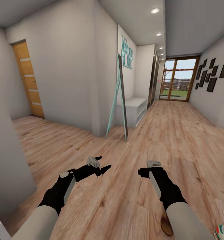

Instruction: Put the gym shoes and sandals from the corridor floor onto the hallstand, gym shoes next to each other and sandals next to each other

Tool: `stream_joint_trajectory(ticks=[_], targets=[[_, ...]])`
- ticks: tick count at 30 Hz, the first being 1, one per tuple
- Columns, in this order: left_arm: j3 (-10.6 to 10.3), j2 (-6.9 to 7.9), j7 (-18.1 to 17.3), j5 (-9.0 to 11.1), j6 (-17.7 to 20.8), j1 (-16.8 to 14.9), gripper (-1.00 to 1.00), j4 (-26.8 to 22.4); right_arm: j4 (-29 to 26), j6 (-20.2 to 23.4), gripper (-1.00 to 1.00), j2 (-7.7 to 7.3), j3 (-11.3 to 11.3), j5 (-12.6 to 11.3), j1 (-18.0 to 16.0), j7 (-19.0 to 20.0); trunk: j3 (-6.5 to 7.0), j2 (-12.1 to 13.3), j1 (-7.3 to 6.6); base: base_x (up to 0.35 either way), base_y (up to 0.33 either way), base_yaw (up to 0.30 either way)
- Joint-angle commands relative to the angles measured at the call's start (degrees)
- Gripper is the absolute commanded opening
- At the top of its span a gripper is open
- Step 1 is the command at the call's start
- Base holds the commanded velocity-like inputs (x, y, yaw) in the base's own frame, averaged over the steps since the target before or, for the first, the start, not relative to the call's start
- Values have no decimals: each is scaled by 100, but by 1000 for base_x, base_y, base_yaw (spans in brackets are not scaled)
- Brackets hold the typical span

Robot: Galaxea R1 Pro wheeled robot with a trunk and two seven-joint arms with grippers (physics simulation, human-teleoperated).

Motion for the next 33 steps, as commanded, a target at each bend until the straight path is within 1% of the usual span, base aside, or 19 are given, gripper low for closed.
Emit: stream_joint_trajectory(ticks=[1, 18, 29, 33], targets=[[11, -3, -21, -6, -16, -4, 100, 2, -7, 23, 100, 5, -11, -23, -3, -24, -6, -2, 2, 349, 0, 0], [11, -3, -21, -6, -16, -4, 100, 2, -6, 23, 100, 5, -11, -22, -3, -24, -17, -2, 2, 349, 0, 2], [11, -3, -21, -6, -15, -4, 100, 2, -5, 23, 100, 5, -13, -23, -3, -24, -74, -2, 2, 349, 0, 121], [11, -3, -21, -6, -16, -4, 100, 2, -7, 23, 100, 5, -18, -23, -3, -24, -82, -2, 2, 349, 0, 54]])
